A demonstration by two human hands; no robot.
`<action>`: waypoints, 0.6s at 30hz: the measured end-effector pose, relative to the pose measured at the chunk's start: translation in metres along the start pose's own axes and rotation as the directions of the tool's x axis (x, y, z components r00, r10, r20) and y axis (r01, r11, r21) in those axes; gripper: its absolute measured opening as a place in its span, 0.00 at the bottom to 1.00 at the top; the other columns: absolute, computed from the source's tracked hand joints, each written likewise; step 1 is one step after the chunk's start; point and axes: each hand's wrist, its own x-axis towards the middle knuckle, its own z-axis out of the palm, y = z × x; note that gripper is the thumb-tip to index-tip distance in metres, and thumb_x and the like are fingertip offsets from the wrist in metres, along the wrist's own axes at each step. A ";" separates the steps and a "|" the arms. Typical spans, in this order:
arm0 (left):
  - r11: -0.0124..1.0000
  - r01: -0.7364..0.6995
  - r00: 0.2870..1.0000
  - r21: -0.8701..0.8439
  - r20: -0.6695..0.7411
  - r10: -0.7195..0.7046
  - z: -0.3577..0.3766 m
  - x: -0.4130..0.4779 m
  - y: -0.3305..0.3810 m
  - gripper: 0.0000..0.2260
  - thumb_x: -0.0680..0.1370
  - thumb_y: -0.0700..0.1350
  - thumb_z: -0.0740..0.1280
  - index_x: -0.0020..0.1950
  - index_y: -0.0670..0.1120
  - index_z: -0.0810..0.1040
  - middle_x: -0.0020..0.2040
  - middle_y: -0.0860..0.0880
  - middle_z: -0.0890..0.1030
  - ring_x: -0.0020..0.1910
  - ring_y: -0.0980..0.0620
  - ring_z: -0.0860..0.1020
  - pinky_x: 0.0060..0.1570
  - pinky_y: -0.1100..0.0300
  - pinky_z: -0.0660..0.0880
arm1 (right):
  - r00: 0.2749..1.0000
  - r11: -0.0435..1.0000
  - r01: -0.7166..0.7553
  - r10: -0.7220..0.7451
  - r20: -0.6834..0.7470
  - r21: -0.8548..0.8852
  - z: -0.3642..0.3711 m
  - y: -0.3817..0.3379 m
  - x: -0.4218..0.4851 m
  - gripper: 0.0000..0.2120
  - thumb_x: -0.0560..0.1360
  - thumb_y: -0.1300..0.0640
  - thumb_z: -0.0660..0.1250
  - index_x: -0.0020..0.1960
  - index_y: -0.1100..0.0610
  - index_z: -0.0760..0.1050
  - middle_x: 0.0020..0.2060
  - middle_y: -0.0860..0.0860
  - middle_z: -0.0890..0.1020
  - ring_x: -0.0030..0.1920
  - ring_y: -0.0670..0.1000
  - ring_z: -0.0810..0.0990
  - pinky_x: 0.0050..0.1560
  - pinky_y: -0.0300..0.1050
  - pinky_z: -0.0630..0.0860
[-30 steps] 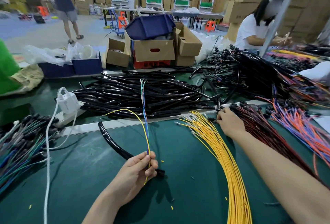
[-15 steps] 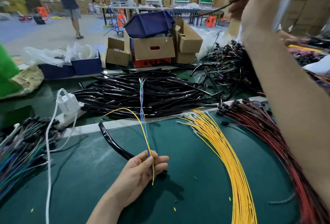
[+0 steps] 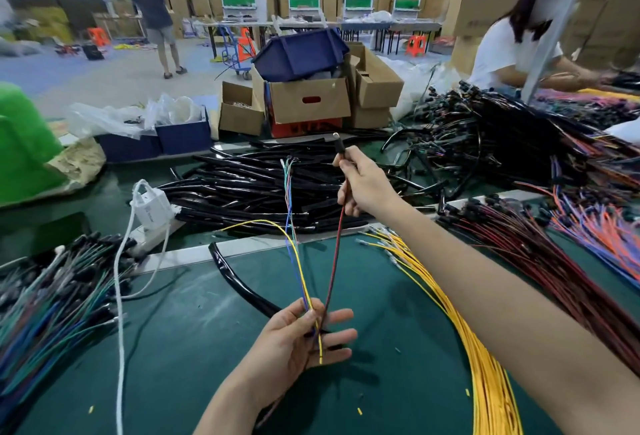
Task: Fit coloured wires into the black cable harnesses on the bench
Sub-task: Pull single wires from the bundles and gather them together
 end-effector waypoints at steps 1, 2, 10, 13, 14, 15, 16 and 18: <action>1.000 -0.001 1.000 -0.011 -0.009 0.001 0.000 0.000 0.000 0.09 0.75 0.40 0.61 0.54 0.41 0.71 0.58 0.34 0.79 0.47 0.37 0.83 0.45 0.44 0.79 | 1.000 1.000 0.020 -0.020 -0.008 -0.017 0.001 0.002 0.003 0.08 0.83 0.57 0.50 0.51 0.52 0.67 0.27 0.58 0.75 0.17 0.51 0.70 0.17 0.36 0.66; 1.000 -0.001 1.000 -0.018 -0.015 0.001 0.000 0.001 -0.001 0.12 0.75 0.40 0.61 0.58 0.41 0.70 0.57 0.34 0.79 0.45 0.38 0.83 0.44 0.44 0.79 | 0.999 0.998 0.044 -0.044 -0.017 -0.042 0.001 0.004 0.005 0.08 0.83 0.57 0.51 0.53 0.51 0.69 0.27 0.57 0.75 0.18 0.50 0.70 0.18 0.37 0.67; 1.000 0.017 1.000 0.001 0.001 -0.017 -0.002 0.003 -0.001 0.18 0.76 0.37 0.61 0.66 0.38 0.72 0.41 0.42 0.80 0.27 0.54 0.71 0.37 0.55 0.77 | 0.989 0.977 0.136 -0.144 -0.037 -0.165 0.007 0.006 0.026 0.28 0.79 0.65 0.52 0.73 0.40 0.60 0.33 0.51 0.74 0.29 0.47 0.72 0.32 0.34 0.75; 0.999 0.016 1.000 0.033 0.025 -0.017 -0.002 0.001 0.000 0.17 0.76 0.37 0.61 0.65 0.37 0.73 0.39 0.44 0.78 0.28 0.54 0.71 0.40 0.55 0.77 | 0.981 0.975 0.186 -0.191 -0.030 -0.119 0.017 0.001 0.031 0.30 0.79 0.67 0.54 0.73 0.39 0.58 0.35 0.49 0.72 0.31 0.48 0.72 0.36 0.37 0.76; 0.999 0.016 0.999 0.045 0.029 -0.017 -0.002 0.001 0.000 0.16 0.76 0.37 0.61 0.64 0.37 0.74 0.39 0.44 0.77 0.29 0.54 0.71 0.42 0.54 0.78 | 0.977 0.973 0.209 -0.212 -0.021 -0.101 0.020 0.000 0.032 0.30 0.79 0.67 0.54 0.73 0.40 0.58 0.35 0.49 0.71 0.32 0.48 0.72 0.37 0.38 0.75; 0.998 0.013 0.999 0.054 0.031 -0.014 -0.002 0.000 0.000 0.15 0.76 0.36 0.61 0.62 0.36 0.75 0.38 0.45 0.77 0.29 0.54 0.71 0.44 0.53 0.78 | 0.972 0.969 0.232 -0.234 -0.012 -0.079 0.023 -0.002 0.033 0.30 0.79 0.67 0.55 0.73 0.41 0.57 0.36 0.49 0.71 0.32 0.48 0.71 0.38 0.40 0.75; 0.998 0.006 0.999 0.055 0.033 -0.008 -0.002 0.000 0.000 0.14 0.76 0.36 0.61 0.61 0.36 0.76 0.38 0.44 0.76 0.30 0.53 0.72 0.47 0.53 0.78 | 0.967 0.966 0.253 -0.254 -0.004 -0.060 0.026 -0.003 0.034 0.30 0.79 0.68 0.55 0.74 0.41 0.57 0.36 0.49 0.71 0.33 0.47 0.71 0.39 0.40 0.75; 0.999 -0.007 0.999 0.040 0.039 0.005 -0.002 -0.001 0.000 0.11 0.76 0.36 0.60 0.56 0.35 0.77 0.37 0.43 0.77 0.31 0.51 0.75 0.53 0.50 0.78 | 0.959 0.958 0.283 -0.283 0.019 -0.044 0.031 -0.005 0.036 0.31 0.79 0.68 0.55 0.75 0.43 0.55 0.37 0.49 0.72 0.33 0.46 0.72 0.41 0.39 0.76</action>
